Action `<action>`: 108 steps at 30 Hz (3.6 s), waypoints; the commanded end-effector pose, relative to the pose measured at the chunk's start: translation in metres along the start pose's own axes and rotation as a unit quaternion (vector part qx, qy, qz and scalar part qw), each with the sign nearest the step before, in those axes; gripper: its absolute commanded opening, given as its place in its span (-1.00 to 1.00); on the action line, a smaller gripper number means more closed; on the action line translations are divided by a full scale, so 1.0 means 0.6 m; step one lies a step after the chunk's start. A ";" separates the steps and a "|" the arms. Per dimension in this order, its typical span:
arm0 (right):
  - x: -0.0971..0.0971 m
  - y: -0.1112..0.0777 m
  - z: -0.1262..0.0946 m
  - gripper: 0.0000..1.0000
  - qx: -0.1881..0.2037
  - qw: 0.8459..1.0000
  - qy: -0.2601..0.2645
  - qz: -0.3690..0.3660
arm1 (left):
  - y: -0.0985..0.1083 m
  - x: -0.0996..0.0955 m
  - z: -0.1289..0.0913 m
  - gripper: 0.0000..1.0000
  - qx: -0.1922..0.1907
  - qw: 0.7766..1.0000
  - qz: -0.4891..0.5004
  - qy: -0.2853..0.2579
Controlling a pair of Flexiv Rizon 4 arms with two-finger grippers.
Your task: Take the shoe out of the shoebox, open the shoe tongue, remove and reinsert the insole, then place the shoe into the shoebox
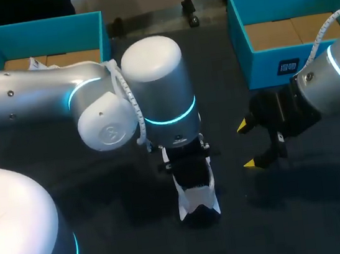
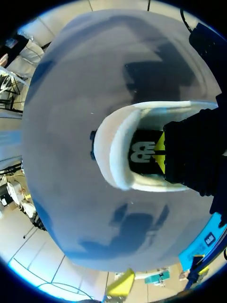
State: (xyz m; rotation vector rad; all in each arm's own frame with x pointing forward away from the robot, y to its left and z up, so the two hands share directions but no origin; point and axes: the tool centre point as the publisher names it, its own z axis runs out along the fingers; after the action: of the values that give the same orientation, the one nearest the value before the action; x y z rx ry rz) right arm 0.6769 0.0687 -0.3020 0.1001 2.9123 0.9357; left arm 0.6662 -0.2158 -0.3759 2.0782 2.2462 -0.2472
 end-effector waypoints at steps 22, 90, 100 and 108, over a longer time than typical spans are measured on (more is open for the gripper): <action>0.003 -0.001 0.000 1.00 0.000 1.000 -0.002 -0.001 | -0.018 0.019 0.009 -1.00 -0.056 0.998 0.004 -0.001; 0.003 -0.001 0.000 1.00 0.000 1.000 -0.002 -0.001 | 0.047 0.010 -0.084 1.00 -0.161 0.986 -0.006 0.046; 0.003 -0.001 0.000 1.00 0.000 1.000 -0.002 -0.001 | 0.035 0.010 -0.100 1.00 -0.152 0.987 -0.008 0.043; 0.003 -0.001 0.000 1.00 0.000 1.000 -0.002 -0.001 | 0.025 0.003 -0.137 1.00 -0.155 0.987 0.001 0.037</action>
State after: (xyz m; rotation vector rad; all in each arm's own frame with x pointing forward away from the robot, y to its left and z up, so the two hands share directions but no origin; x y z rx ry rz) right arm 0.6769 0.0687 -0.3020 0.1001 2.9123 0.9357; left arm 0.6887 -0.2067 -0.3098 1.9532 2.1606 0.1732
